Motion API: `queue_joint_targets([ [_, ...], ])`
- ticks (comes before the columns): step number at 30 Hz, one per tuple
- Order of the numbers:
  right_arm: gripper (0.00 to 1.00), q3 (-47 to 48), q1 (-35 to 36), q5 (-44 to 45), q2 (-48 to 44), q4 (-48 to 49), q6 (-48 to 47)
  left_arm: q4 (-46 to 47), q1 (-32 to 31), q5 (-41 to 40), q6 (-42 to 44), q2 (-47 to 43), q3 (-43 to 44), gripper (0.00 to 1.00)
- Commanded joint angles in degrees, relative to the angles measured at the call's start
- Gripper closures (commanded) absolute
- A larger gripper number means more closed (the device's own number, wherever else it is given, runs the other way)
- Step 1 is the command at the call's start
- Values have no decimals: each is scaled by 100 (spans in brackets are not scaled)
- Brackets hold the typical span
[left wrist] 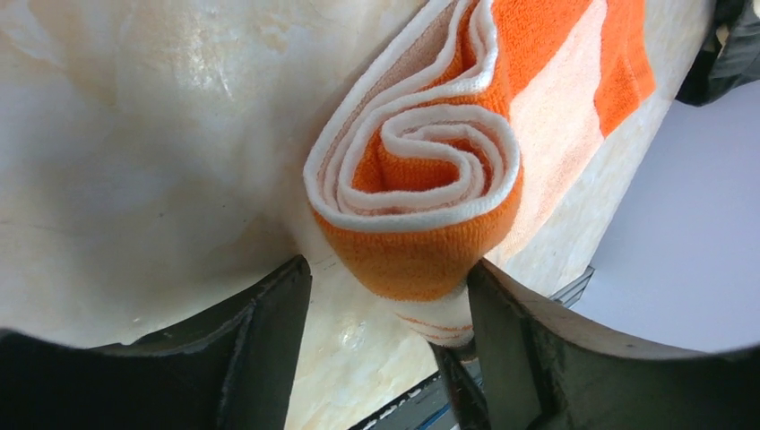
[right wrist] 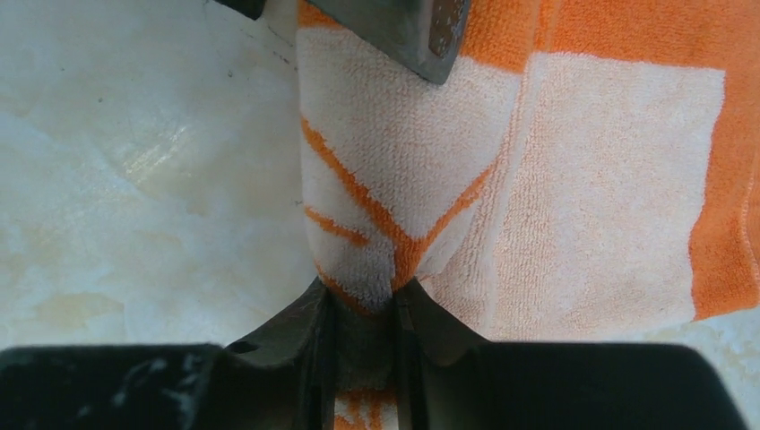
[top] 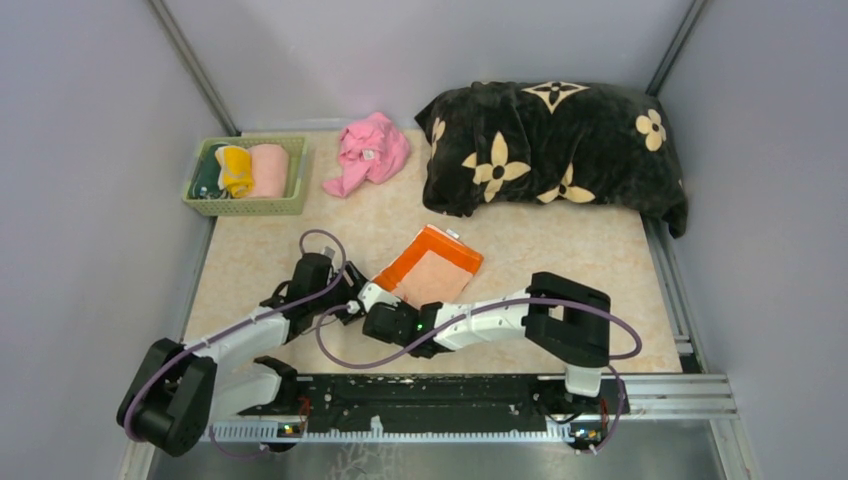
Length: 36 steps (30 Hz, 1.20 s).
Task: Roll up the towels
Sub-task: Roll the towel at the center of the board.
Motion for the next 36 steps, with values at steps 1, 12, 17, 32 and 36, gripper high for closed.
queue_joint_targets([
  [1, 88, -318, -212, -1720, 13, -48, 146, -761, 29, -337, 220, -311, -57, 26],
  [12, 100, -783, -1491, -6421, -443, 1719, 1145, -2282, 34, -393, 130, -2469, -136, 17],
  [17, 100, -1129, -2201, -7659, -41, 2727, 2055, -2437, 24, -233, -26, -2800, -307, 17],
  [32, 98, -1686, -3021, -7900, 371, 3458, 2860, -1148, 24, -257, 325, -797, -2, 27],
  [36, 80, -1573, -2991, -7391, -203, 2841, 2236, -1013, 24, -287, 388, -238, -22, 35],
])
